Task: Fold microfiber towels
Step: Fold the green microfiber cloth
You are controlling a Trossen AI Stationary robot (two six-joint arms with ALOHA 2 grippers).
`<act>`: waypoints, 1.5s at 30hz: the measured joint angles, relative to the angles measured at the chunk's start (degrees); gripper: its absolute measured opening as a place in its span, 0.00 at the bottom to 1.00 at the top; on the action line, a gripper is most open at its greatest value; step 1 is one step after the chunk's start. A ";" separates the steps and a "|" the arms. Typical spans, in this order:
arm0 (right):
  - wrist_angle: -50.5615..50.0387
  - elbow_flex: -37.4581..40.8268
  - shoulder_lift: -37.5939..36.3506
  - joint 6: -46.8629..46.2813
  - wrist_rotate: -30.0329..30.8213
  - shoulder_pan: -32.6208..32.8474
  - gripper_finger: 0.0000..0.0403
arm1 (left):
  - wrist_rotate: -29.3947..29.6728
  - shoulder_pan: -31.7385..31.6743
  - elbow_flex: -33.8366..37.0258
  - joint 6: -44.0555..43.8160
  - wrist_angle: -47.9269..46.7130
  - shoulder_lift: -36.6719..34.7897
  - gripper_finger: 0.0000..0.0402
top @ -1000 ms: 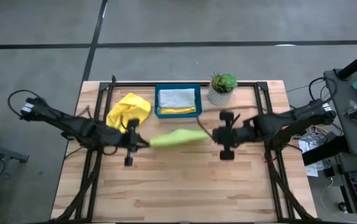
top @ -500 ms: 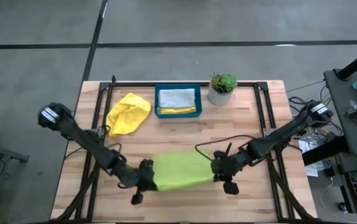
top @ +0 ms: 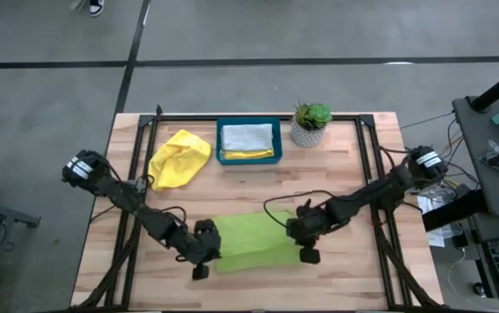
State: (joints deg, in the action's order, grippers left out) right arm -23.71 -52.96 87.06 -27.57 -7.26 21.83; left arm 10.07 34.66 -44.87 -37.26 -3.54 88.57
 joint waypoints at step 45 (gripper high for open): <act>-5.30 -3.03 2.41 15.69 5.82 -14.02 0.03 | 6.33 -10.70 0.27 3.22 -18.15 -2.38 0.00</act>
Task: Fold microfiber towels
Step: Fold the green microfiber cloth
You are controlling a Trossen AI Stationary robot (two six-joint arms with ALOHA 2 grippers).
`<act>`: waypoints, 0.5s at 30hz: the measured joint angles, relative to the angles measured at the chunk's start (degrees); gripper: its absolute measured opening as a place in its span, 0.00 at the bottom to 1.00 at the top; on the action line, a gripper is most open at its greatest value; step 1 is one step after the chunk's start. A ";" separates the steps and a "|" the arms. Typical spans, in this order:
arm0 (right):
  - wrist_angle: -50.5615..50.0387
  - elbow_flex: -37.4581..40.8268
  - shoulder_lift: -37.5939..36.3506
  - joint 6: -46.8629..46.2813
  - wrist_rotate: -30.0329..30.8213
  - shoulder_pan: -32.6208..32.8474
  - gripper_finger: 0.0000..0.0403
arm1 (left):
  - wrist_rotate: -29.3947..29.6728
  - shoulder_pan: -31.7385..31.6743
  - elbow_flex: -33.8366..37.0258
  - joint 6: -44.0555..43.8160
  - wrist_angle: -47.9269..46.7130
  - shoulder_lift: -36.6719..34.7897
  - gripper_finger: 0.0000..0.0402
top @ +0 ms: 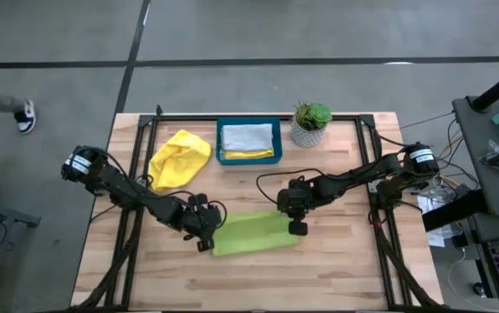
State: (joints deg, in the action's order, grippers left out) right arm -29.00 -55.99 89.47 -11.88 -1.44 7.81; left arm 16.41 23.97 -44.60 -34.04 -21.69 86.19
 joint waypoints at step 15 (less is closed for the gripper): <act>-1.78 -0.11 -0.67 -0.03 6.05 -0.77 0.27 | 2.11 -0.13 0.00 -1.63 -4.89 0.00 0.29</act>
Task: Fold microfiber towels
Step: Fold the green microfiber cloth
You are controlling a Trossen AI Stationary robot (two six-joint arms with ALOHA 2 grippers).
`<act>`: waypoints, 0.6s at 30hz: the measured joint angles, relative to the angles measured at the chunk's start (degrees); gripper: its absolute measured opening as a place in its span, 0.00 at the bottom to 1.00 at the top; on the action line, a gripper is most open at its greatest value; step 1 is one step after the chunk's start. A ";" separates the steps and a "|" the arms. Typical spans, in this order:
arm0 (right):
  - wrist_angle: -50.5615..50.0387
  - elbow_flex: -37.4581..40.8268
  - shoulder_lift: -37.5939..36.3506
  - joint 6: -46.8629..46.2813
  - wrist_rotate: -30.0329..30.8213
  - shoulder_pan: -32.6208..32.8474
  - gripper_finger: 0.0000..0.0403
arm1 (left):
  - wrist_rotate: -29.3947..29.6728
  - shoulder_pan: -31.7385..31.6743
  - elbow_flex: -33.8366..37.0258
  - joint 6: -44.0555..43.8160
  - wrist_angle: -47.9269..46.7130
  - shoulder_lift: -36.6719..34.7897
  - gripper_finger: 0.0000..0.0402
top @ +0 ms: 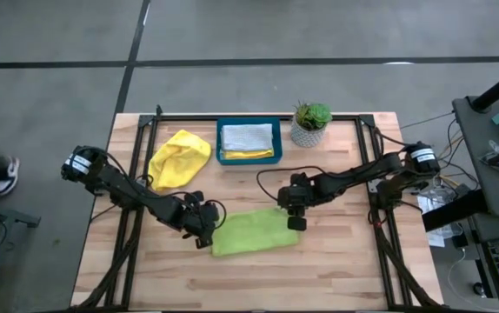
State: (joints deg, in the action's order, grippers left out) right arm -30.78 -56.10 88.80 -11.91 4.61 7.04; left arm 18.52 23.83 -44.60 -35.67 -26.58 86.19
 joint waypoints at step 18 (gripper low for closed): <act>3.18 -0.17 -2.65 -2.00 -0.06 4.41 0.23 | 6.85 -0.11 -0.20 -0.01 5.11 3.51 0.31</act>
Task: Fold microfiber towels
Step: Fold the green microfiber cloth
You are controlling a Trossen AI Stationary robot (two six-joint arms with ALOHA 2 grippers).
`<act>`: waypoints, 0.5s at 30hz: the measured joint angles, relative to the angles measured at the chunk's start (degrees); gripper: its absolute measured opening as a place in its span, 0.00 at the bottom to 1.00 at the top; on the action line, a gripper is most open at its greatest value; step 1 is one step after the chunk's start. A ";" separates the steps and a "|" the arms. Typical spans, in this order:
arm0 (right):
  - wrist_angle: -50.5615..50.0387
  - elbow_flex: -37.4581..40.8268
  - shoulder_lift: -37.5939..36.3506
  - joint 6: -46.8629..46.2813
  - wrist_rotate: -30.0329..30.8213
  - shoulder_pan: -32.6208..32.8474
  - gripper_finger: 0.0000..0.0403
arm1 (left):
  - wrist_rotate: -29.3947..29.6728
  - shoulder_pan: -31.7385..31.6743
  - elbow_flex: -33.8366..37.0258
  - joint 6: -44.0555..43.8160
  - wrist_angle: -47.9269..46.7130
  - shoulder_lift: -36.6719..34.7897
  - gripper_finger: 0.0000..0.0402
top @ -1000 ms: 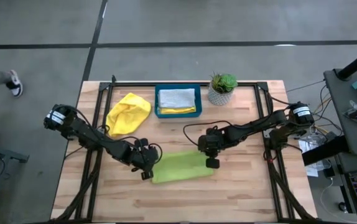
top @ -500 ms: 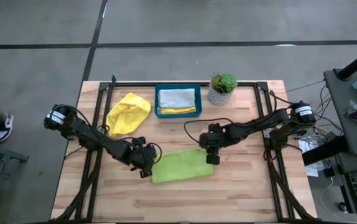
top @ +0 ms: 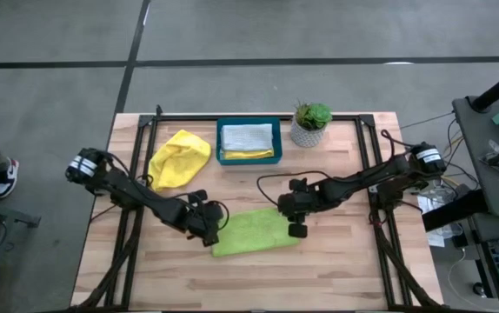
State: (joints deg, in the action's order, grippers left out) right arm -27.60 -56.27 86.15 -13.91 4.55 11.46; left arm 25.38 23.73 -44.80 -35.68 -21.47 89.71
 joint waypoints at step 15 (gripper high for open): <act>-1.53 0.04 -0.01 -12.48 -0.60 2.97 0.38 | 1.10 -0.04 -1.03 -1.26 -5.23 -1.53 0.31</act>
State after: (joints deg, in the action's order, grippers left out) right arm -29.13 -56.23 86.14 -26.39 3.96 14.43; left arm 26.48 23.68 -45.83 -36.94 -26.70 88.18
